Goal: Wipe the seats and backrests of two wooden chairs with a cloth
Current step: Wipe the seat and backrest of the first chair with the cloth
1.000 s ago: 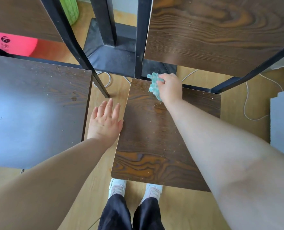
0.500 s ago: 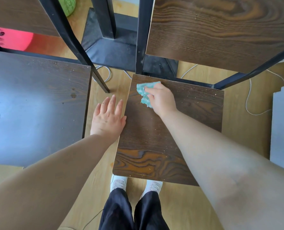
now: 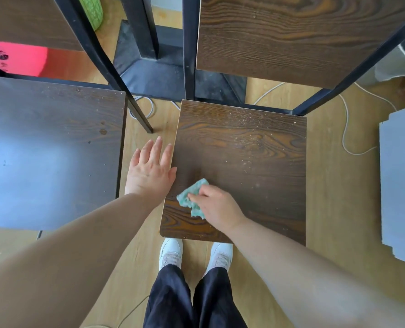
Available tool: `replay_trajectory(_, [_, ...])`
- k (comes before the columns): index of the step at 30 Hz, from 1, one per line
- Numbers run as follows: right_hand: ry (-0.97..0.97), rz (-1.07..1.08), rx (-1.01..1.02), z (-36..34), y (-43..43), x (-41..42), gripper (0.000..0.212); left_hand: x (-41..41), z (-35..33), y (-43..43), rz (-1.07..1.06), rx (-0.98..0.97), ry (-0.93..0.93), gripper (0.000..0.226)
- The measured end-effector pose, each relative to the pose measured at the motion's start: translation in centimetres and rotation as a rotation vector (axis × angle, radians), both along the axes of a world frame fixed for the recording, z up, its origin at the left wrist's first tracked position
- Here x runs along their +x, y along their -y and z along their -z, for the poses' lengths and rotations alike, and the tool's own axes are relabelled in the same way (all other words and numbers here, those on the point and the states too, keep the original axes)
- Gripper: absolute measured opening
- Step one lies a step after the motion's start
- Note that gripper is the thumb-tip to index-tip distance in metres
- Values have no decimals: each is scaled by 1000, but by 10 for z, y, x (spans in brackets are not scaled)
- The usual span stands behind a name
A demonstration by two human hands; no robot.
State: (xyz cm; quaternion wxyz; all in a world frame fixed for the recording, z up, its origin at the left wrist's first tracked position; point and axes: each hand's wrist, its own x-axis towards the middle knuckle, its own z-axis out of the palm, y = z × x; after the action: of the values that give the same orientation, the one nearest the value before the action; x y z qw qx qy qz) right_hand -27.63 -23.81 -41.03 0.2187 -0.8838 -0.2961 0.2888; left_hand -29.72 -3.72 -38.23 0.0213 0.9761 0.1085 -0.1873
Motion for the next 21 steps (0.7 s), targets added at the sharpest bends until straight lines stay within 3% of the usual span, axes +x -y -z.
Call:
replay_trajectory(2, [32,-90,-40,-3,12,-27,39,-6,0,4,13,7,4,61])
replay_trajectory(4, [-61,-90,-16,-8,21,-50,41,-12,-1,6,20,8,14,61])
replay_trajectory(9, [-86,-160,-34,-20,26,-47,33,-16,-4,13,30,-2,19,60])
replay_trajectory(12, [-143,20,48,-27,31,0,31,-10,-4,15,31,2,20,60])
replay_trajectory(15, [28,260,180,-28,42,69,29,1,-5,14,41,2,27,61])
replay_trajectory(21, [131,478,119,-28,37,189,27,24,-4,6,24,1,20,61])
